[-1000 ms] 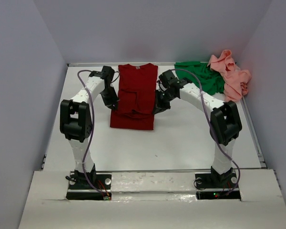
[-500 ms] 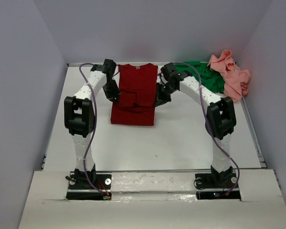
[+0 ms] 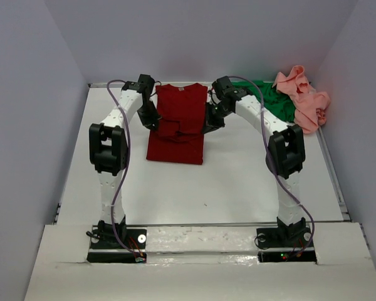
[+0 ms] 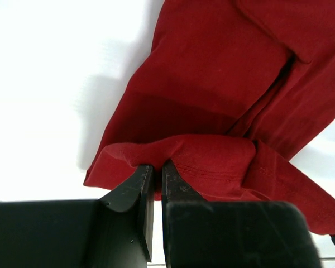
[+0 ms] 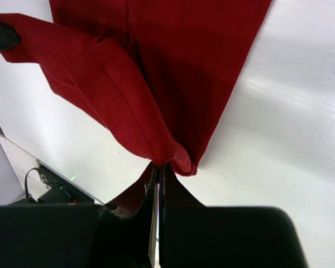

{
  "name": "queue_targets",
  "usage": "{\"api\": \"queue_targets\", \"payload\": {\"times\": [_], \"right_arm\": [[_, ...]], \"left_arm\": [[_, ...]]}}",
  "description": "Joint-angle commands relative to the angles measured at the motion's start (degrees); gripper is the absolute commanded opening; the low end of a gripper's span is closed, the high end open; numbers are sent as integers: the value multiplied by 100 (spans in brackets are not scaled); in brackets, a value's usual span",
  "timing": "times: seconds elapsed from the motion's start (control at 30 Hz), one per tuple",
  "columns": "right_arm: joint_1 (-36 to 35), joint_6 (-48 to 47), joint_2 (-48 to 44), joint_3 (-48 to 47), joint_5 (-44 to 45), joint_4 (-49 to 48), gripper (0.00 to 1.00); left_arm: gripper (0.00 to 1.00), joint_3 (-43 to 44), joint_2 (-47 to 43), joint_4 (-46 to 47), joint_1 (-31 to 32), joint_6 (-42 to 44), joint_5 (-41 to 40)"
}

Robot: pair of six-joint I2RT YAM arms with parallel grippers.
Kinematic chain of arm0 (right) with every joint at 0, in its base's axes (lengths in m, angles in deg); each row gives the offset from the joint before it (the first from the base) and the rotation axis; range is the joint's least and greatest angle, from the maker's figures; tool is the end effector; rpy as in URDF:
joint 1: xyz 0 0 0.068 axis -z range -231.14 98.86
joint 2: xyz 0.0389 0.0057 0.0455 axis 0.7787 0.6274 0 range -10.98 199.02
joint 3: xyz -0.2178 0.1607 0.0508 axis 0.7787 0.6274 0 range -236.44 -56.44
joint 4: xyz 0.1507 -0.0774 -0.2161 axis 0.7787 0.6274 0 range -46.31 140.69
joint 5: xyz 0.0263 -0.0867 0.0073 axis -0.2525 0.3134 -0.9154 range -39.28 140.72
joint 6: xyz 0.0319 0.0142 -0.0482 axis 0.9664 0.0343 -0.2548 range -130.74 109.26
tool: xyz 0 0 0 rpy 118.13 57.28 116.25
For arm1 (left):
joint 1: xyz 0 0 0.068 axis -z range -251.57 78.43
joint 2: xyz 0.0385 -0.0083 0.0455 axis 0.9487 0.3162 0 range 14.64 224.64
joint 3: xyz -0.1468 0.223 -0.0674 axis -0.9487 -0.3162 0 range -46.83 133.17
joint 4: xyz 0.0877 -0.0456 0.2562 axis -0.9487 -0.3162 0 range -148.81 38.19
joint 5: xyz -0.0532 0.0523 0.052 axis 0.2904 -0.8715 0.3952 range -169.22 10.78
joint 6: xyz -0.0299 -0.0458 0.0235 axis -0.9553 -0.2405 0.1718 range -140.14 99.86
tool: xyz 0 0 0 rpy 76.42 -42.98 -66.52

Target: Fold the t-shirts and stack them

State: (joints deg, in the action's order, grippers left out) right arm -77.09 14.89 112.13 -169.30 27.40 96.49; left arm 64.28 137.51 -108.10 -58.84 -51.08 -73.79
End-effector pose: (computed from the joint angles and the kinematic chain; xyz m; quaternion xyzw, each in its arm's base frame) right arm 0.4266 0.2267 0.2482 -0.0497 0.9523 0.2762 0.1199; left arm 0.4618 -0.1086 0.2345 -0.1463 0.9697 -0.1139 0.1592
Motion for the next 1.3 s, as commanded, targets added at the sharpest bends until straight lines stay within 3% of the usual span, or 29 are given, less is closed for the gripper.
{"api": "queue_targets", "payload": {"times": [0.0, 0.8, 1.27], "right_arm": [[143, -137, 125, -456, -42, 125, 0], [354, -84, 1057, -1616, -33, 187, 0], [513, -58, 1435, -2073, -95, 117, 0]], "left_arm": [[0, 428, 35, -136, -16, -26, -104], [0, 1623, 887, -250, -25, -70, -236], [0, 1827, 1169, -189, -157, -35, -262]]}}
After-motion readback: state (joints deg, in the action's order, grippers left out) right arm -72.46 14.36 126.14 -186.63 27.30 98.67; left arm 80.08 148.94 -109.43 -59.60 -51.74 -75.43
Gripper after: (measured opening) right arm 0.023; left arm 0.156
